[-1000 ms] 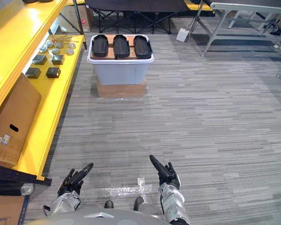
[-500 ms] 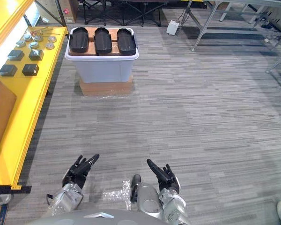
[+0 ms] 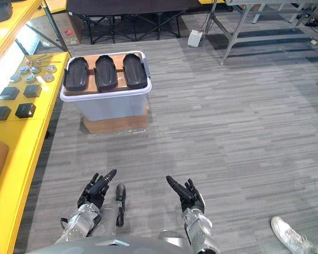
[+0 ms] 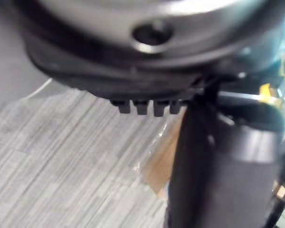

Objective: Walk over and take three plastic housings, then place them on the shelf

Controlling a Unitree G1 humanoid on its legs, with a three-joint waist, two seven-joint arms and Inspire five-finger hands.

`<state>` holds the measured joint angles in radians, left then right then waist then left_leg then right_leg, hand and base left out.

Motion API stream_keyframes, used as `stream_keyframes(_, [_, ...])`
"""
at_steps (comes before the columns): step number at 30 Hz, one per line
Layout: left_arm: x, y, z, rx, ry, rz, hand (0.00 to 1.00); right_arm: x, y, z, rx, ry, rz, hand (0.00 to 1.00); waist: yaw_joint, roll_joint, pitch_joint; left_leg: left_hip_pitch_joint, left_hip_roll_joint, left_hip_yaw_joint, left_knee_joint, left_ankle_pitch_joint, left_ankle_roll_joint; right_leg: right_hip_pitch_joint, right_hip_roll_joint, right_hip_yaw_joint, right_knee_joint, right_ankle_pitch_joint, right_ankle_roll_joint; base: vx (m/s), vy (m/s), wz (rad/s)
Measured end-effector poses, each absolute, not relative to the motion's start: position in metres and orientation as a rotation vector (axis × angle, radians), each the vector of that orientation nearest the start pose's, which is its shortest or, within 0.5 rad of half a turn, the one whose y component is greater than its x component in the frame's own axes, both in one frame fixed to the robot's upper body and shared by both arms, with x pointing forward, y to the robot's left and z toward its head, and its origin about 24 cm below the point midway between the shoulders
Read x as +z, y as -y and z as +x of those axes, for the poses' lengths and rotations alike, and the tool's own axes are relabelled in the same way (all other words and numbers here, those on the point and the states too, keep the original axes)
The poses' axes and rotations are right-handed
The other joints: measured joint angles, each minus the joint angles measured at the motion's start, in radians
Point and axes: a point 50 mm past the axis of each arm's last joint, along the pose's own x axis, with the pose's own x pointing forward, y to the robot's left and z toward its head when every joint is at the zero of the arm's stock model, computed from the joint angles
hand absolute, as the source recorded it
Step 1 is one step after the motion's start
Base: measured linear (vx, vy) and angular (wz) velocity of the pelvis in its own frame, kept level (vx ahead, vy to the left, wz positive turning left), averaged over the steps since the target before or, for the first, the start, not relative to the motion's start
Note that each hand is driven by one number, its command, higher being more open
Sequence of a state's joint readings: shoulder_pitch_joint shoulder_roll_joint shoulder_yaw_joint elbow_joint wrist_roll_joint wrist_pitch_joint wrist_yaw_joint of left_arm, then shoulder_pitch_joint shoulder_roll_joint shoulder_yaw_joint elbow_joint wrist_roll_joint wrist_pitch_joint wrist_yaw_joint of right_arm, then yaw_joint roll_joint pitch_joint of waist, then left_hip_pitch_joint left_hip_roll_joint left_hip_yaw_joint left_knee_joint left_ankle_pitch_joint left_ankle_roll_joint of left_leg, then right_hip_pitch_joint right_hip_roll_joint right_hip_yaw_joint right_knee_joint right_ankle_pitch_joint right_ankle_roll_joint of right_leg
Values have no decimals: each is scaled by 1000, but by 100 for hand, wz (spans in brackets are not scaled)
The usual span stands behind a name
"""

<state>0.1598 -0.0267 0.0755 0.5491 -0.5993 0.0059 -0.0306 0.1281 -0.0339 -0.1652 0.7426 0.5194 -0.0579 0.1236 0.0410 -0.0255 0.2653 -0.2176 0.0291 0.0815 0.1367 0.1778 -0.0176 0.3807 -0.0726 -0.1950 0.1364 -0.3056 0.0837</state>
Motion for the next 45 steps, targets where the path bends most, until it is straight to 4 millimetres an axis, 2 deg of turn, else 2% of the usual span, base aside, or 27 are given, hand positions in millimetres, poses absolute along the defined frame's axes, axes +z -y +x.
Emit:
stream_keyframes(1, [-104,-167,167,286,-615,-626,100,-125,192,143,-303,-689,548,100,2,-20,0,-5,-32,4,4,-32,17,-17,-38,0,43,17,19,451,202,33])
stream_keyframes(3, [-104,-166,168,284,-620,-629,100,-125,193,144,-303,-686,549,100,10,-29,1,18,-74,6,-4,-64,47,-56,-85,0,157,38,52,434,220,26])
stream_keyframes(4, [-108,-163,162,288,-655,-624,100,-126,195,143,-312,-689,552,100,9,-36,3,78,-126,4,-25,-99,73,-136,-151,1,411,78,66,436,218,26])
stream_keyframes(6, [-111,-161,160,279,-674,-616,100,-127,193,142,-310,-699,554,100,9,-30,7,161,-152,4,-73,-120,82,-251,-219,4,686,163,53,444,191,9])
stream_keyframes(7, [-113,-164,155,286,-691,-597,100,-128,188,144,-287,-708,550,100,8,-14,4,218,-154,-4,-90,-138,82,-319,-244,-24,796,130,11,533,182,-3])
stream_keyframes(8, [-115,-166,151,288,-700,-582,100,-129,183,144,-271,-719,550,100,6,3,-6,263,-145,-18,-102,-161,85,-371,-242,-67,805,77,-16,433,116,5])
stream_keyframes(9, [-115,-166,151,286,-704,-576,100,-130,181,143,-265,-724,550,100,6,12,-10,280,-137,-24,-107,-166,92,-389,-232,-93,774,47,-15,429,51,25])
stream_keyframes(10, [-117,-166,147,280,-719,-563,100,-129,179,143,-253,-728,541,100,4,29,-11,305,-117,-37,-106,-176,94,-415,-199,-128,651,7,-11,390,0,42])
stream_keyframes(12, [-117,-166,149,269,-720,-551,100,-127,179,146,-257,-704,538,100,-1,38,-15,316,-96,-71,-104,-187,82,-462,-150,-122,405,15,6,353,-50,61])
stream_keyframes(13, [-117,-167,151,267,-708,-549,100,-127,179,148,-269,-700,535,100,-9,37,-15,318,-85,-97,-104,-198,66,-492,-132,-89,270,42,36,259,-94,63])
stream_keyframes(14, [-117,-167,150,267,-706,-548,100,-127,179,149,-273,-700,536,100,-11,33,-15,323,-82,-107,-104,-205,54,-502,-129,-68,214,73,35,438,-237,82])
stream_keyframes(15, [-118,-172,147,276,-711,-537,100,-128,176,146,-287,-704,556,100,-12,3,-15,348,-84,-117,-84,-251,23,-501,-129,-11,74,235,32,309,-188,56])
stream_keyframes(16, [-119,-175,144,284,-716,-528,100,-129,173,144,-289,-710,567,100,-9,-18,-18,354,-91,-120,-66,-272,17,-500,-137,8,52,317,28,371,-296,45])
stream_keyframes(17, [-118,-181,142,295,-715,-520,100,-131,169,142,-287,-716,578,100,-5,-41,-21,358,-100,-125,-50,-295,16,-504,-144,17,53,383,5,213,-266,10])
stream_keyframes(19, [-122,-178,137,324,-729,-553,100,-130,177,145,-288,-711,553,100,7,10,-45,359,-29,-128,-10,-354,-13,-486,-82,-5,58,335,-30,286,-320,-10])
stream_keyframes(21, [-123,-171,136,335,-738,-586,100,-128,181,149,-286,-696,539,100,-2,41,-55,324,15,-136,55,-398,-40,-480,-39,-26,38,301,-46,223,-196,4])
stream_keyframes(23, [-122,-169,138,325,-726,-601,100,-129,185,144,-301,-705,530,100,-1,42,-37,276,34,-139,202,-419,-74,-429,-19,-48,12,285,-58,179,-136,29])
stream_keyframes(25, [-120,-169,139,328,-711,-607,100,-133,190,132,-330,-735,516,100,11,34,-31,221,42,-125,367,-421,-89,-364,-15,-51,-38,284,-60,151,-119,12])
stream_keyframes(27, [-120,-169,136,331,-713,-607,100,-133,195,130,-346,-733,508,100,8,42,-34,205,61,-109,332,-449,-63,-332,-15,-45,-71,285,-57,133,-39,-11])
stream_keyframes(28, [-120,-167,137,322,-710,-611,100,-130,200,132,-363,-705,500,100,4,50,-39,192,73,-113,241,-444,-61,-331,-18,-39,-91,292,-45,101,56,-26])
stream_keyframes(29, [-121,-164,136,323,-711,-617,100,-126,206,135,-366,-677,481,100,4,67,-49,188,88,-115,119,-364,-79,-346,-12,-33,-104,300,-33,106,101,-40])
stream_keyframes(30, [-122,-163,136,325,-723,-614,100,-124,209,136,-360,-673,443,100,5,75,-54,193,92,-107,90,-327,-82,-345,-15,-19,-108,305,-24,107,128,-34])
stream_keyframes(31, [-122,-163,136,322,-730,-603,100,-123,208,138,-357,-669,434,100,4,66,-61,198,82,-99,67,-322,-78,-345,-26,-19,-116,316,-9,200,166,-17])
stream_keyframes(32, [-122,-166,136,308,-737,-568,100,-122,204,138,-337,-670,410,100,-2,43,-63,211,58,-89,25,-307,-64,-343,-50,-19,-137,328,0,209,148,1])
stream_keyframes(34, [-121,-167,138,288,-742,-539,100,-122,201,136,-329,-670,402,100,-5,32,-63,232,31,-86,-4,-302,-58,-335,-70,-20,-142,332,9,219,139,7])
stream_keyframes(40, [-123,-173,133,305,-758,-520,100,-107,186,145,-279,-588,395,100,-13,29,-62,295,19,-59,-24,-302,-58,-288,-84,-19,-138,337,17,116,64,-5])
stream_keyframes(45, [-125,-173,130,300,-777,-491,100,-77,195,159,-285,-441,329,100,-17,21,-57,301,35,-43,-37,-303,-58,-297,-76,-18,-132,335,16,-7,-14,-6])
